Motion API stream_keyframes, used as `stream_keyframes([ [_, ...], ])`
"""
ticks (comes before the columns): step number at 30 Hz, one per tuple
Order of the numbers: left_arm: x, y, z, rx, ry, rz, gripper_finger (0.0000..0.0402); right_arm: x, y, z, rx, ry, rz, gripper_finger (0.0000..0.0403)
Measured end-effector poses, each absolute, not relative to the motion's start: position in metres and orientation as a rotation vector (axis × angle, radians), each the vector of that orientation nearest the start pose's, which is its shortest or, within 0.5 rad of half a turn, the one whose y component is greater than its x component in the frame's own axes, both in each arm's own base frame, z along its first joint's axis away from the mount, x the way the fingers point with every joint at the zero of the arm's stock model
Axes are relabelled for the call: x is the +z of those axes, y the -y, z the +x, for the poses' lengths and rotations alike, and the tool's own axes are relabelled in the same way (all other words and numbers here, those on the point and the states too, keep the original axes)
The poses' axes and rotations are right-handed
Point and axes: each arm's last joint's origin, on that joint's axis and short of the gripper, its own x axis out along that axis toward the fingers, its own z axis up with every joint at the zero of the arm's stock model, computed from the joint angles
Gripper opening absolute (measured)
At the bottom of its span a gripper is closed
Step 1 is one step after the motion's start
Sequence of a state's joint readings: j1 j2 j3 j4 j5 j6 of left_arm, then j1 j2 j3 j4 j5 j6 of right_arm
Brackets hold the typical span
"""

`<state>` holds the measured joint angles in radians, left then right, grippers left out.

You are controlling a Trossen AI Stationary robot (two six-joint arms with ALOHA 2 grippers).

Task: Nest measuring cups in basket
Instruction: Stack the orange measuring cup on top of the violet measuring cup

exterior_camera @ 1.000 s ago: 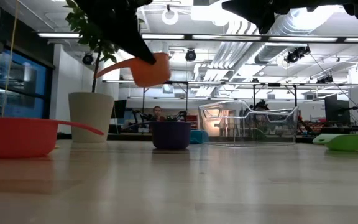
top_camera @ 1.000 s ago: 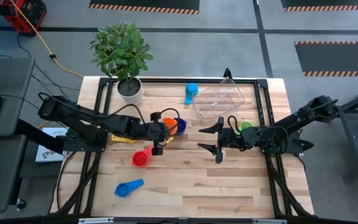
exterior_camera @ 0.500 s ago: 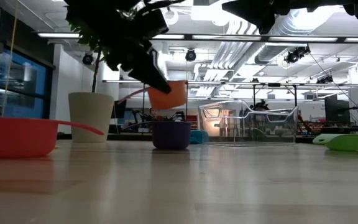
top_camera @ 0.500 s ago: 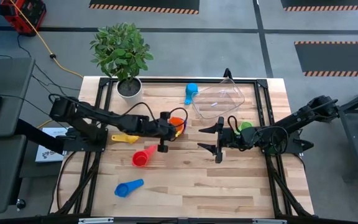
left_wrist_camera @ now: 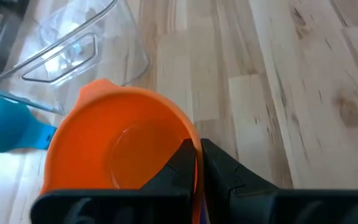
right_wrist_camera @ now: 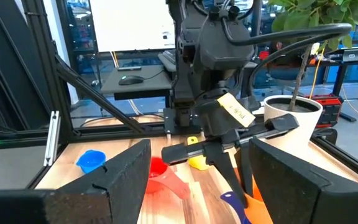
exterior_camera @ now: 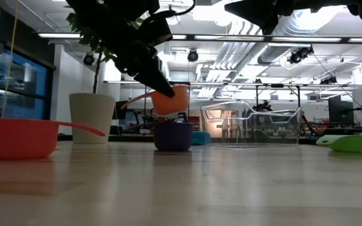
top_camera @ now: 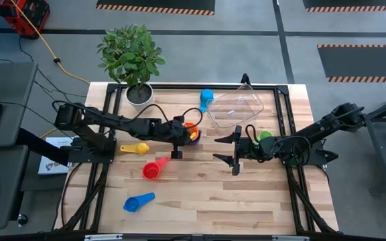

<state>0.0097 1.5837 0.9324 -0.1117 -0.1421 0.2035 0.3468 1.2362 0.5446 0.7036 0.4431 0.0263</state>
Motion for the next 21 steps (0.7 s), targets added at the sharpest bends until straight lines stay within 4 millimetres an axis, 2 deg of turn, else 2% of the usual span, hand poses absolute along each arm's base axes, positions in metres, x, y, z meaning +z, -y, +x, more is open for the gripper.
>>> stream_keyframes([
  [8, 0.176, -0.012, 0.331, 0.044, -0.856, 0.298, 0.0005, 0.244, -0.075, 0.243, -0.096, 0.014, 0.032, 0.0261],
  [21, 0.168, -0.012, 0.333, 0.051, -0.882, 0.315, 0.0007, 0.244, -0.075, 0.243, -0.096, 0.012, 0.031, 0.0261],
])
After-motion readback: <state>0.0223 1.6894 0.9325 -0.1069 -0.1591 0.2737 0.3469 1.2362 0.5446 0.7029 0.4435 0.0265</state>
